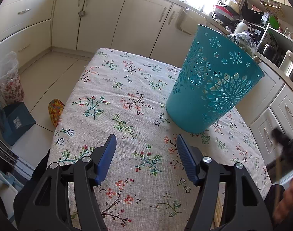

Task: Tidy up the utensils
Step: 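Carry the right tool's chopstick over the teal cup and release it, then return the right tool to the chopsticks and grasp one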

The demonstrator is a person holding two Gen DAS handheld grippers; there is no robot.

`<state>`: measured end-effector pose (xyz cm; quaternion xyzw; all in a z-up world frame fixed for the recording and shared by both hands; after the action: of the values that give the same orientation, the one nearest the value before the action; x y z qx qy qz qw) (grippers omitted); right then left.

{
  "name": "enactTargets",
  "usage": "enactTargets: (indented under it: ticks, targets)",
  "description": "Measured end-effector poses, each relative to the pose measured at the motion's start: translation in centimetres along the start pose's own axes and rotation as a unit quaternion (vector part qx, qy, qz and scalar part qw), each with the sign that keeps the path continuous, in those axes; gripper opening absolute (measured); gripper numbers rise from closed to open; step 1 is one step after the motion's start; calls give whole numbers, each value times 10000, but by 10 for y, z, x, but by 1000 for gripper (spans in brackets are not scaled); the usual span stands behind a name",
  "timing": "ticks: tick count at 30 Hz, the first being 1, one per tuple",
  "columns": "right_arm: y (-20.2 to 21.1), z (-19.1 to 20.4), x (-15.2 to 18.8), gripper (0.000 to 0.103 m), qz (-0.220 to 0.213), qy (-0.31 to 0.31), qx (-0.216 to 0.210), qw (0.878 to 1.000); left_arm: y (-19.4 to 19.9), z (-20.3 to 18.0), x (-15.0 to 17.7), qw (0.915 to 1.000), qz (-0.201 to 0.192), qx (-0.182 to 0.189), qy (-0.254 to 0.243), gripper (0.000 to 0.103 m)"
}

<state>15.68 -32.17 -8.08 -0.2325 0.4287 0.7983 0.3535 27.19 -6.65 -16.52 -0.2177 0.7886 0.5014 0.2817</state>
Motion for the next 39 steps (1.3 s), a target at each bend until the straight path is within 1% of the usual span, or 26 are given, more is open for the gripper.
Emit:
enactTargets:
  ticks: [2, 5, 8, 10, 12, 15, 20, 26, 30, 31, 33, 34, 36, 39]
  targets:
    - [11, 18, -25, 6, -374, 33, -278, 9989, 0, 1, 0, 10000, -1, 3, 21, 62]
    - [20, 49, -68, 6, -943, 246, -493, 9940, 0, 1, 0, 10000, 4, 4, 29, 62]
    - [17, 75, -110, 6, -1455, 475, -518, 9869, 0, 1, -1, 10000, -3, 19, 40, 62]
    - [4, 89, -138, 6, -1833, 665, -377, 9801, 0, 3, -1, 10000, -8, 48, 84, 62]
    - [-10, 93, -158, 6, -2019, 652, -329, 9767, 0, 5, -1, 9999, -9, 80, 135, 62]
    - [-41, 92, -173, 6, -2074, 616, -132, 9762, -1, 7, -1, 9997, -11, 148, 216, 62]
    - [-65, 82, -170, 6, -1717, 656, 109, 9829, -3, 10, -1, 9992, -6, 260, 314, 63]
    - [-76, 83, -143, 6, -1586, 1125, 487, 9797, -3, 10, -1, 9990, -8, 284, 336, 63]
    - [-83, 83, -125, 7, -1317, 1458, 636, 9784, -4, 10, -1, 9990, 2, 252, 363, 65]
    - [-81, 83, -117, 8, -1222, 1541, 651, 9783, -4, 11, -1, 9990, 4, 242, 365, 65]
    - [-75, 82, -108, 21, -1158, 1633, 681, 9774, -4, 11, -2, 9991, 11, 220, 364, 66]
    - [-72, 82, -106, 24, -1163, 1628, 690, 9773, -4, 12, -2, 9991, 15, 216, 362, 66]
    - [-57, 80, -100, 25, -1260, 1547, 681, 9775, -5, 12, -2, 9991, 23, 194, 373, 67]
    - [-24, 76, -84, 26, -1392, 1349, 614, 9791, -5, 14, -2, 9990, 26, 176, 404, 68]
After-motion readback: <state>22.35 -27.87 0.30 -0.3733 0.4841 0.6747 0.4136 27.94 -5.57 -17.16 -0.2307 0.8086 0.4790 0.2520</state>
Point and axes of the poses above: each gripper's, at about its wrist camera, not at the fingertips, and y roughly against the way its jaws point, z to its left, x to its underside, the point moved 3 cm from there along -y, roughly the way its jaws point, and after that the axes turned 1 degree about x, right-handed, at the moved point
